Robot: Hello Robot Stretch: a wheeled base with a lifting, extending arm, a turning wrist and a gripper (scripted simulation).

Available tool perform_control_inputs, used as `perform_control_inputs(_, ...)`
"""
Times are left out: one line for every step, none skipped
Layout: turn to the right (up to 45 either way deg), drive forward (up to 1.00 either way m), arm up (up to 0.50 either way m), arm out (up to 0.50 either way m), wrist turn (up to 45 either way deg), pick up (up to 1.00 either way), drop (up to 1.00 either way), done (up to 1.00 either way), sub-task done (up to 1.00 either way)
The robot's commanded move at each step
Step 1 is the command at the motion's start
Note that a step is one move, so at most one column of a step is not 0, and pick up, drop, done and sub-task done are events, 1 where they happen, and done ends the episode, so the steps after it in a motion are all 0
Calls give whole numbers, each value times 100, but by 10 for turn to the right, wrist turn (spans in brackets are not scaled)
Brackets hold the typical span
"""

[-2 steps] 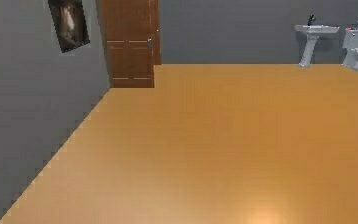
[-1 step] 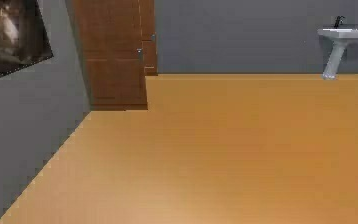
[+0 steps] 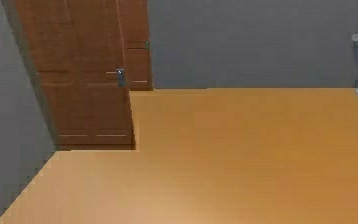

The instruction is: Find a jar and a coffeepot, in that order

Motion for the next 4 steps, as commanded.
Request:
perform_control_inputs(30,0,0,0,0,0,0,0,0)
perform_control_inputs(0,100,0,0,0,0,0,0,0)
perform_control_inputs(0,65,0,0,0,0,0,0,0)
perform_control_inputs(0,50,0,0,0,0,0,0,0)
